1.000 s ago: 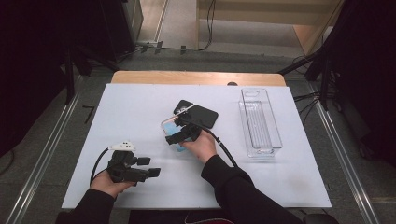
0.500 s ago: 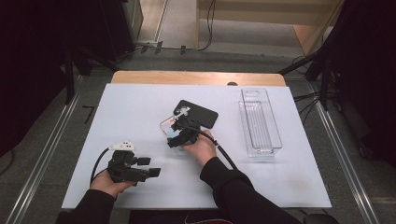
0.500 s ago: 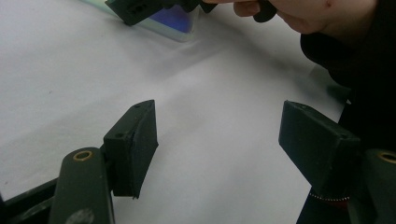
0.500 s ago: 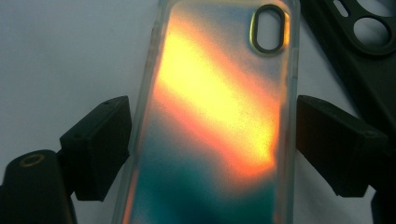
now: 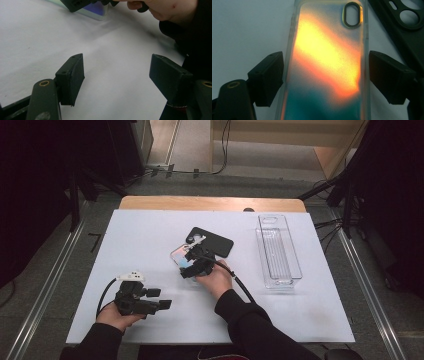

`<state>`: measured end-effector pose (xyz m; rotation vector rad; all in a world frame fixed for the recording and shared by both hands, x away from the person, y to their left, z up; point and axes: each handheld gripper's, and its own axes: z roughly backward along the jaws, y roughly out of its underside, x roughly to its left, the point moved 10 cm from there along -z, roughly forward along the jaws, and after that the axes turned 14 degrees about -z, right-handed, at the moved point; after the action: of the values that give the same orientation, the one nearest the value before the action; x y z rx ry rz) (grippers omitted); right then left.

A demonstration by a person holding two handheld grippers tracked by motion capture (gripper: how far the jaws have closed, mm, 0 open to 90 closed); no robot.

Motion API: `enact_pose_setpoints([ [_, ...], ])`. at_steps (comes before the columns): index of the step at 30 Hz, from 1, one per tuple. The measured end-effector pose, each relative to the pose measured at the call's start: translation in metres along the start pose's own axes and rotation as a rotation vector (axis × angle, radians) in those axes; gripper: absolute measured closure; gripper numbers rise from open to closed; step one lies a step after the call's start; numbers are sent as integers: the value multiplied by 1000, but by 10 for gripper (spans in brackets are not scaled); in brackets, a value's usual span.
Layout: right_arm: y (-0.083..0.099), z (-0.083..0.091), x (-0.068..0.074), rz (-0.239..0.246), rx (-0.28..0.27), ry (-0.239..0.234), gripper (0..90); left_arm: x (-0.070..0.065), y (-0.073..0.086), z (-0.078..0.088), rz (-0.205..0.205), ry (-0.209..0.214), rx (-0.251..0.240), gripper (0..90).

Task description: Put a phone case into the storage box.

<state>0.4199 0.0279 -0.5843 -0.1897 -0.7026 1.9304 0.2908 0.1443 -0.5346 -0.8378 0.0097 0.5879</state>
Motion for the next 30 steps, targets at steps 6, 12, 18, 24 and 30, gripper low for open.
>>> enact_pose_setpoints([
  [6, -1, 2, 0, -8, 9, -20, 148, 0, 0, 0, 10, 3, 1, 280],
  [12, -8, 17, 2, -29, -17, -59, 148, 0, -1, 0, 31, 12, 3, 280],
  [18, -12, 41, 5, -23, -32, -104, 148, -1, -2, 0, 51, 20, 5, 280],
  [24, -10, 73, 2, -23, -44, -152, 148, -3, -4, 0, 81, 30, 22, 280],
  [30, -3, 92, -1, -22, -47, -174, 147, -5, -7, -1, 87, 36, 16, 282],
])
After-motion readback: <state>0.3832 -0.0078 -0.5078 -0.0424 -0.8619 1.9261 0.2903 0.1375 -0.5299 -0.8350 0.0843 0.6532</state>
